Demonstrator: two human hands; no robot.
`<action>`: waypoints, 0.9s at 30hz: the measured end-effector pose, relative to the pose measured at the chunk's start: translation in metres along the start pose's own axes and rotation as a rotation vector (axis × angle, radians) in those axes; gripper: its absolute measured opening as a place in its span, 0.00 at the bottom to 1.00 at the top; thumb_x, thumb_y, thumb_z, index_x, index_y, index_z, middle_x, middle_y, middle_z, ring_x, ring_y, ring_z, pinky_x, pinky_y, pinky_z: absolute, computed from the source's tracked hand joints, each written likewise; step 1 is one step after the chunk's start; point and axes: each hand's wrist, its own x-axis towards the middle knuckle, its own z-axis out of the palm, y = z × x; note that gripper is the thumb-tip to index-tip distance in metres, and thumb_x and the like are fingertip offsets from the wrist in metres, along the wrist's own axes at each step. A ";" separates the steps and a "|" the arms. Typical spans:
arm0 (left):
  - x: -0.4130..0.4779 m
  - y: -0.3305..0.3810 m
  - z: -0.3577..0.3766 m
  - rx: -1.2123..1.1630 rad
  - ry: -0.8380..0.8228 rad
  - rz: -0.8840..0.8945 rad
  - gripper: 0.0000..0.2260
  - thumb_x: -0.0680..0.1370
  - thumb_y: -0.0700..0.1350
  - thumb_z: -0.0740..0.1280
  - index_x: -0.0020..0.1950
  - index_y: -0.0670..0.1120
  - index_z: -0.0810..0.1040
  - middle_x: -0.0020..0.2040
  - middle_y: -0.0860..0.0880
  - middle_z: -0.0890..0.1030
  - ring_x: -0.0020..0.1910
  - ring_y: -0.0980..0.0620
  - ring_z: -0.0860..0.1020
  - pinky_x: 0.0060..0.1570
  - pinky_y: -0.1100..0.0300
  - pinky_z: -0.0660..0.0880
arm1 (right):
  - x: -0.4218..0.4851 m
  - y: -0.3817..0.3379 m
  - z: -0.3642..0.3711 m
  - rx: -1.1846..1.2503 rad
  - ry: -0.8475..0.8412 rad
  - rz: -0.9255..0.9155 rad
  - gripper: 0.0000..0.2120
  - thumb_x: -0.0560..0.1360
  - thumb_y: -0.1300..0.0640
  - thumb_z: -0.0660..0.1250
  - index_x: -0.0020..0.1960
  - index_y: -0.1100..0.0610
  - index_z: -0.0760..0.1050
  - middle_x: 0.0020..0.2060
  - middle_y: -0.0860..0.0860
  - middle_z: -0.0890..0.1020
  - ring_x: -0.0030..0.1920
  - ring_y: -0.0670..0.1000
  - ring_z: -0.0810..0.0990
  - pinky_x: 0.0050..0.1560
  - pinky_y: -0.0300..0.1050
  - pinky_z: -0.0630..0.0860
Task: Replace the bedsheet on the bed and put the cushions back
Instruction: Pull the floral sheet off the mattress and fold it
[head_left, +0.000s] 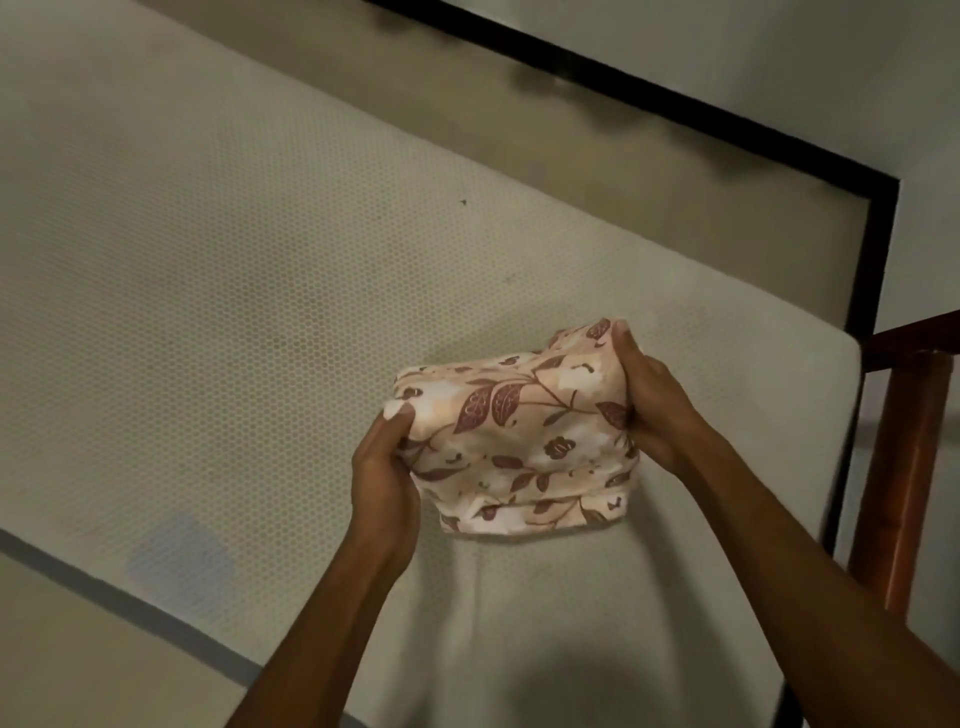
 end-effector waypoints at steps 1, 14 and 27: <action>0.001 0.010 0.007 -0.033 -0.028 0.021 0.15 0.84 0.45 0.60 0.66 0.40 0.80 0.60 0.41 0.85 0.60 0.45 0.84 0.51 0.58 0.81 | -0.002 -0.008 0.002 0.030 0.018 -0.032 0.33 0.77 0.30 0.63 0.63 0.57 0.83 0.56 0.60 0.86 0.59 0.61 0.85 0.67 0.63 0.77; 0.027 -0.017 -0.037 0.249 -0.151 0.220 0.16 0.77 0.44 0.61 0.57 0.39 0.84 0.57 0.42 0.85 0.59 0.45 0.82 0.57 0.51 0.78 | -0.041 0.050 0.010 0.208 0.273 -0.189 0.25 0.78 0.38 0.68 0.65 0.57 0.80 0.58 0.54 0.87 0.59 0.53 0.85 0.64 0.57 0.79; 0.069 -0.118 -0.117 0.817 -0.021 -0.152 0.17 0.81 0.61 0.66 0.53 0.47 0.82 0.49 0.50 0.86 0.49 0.49 0.84 0.45 0.55 0.78 | -0.011 0.204 -0.017 -0.304 0.423 0.131 0.25 0.76 0.34 0.67 0.59 0.53 0.81 0.51 0.51 0.86 0.52 0.54 0.85 0.59 0.59 0.82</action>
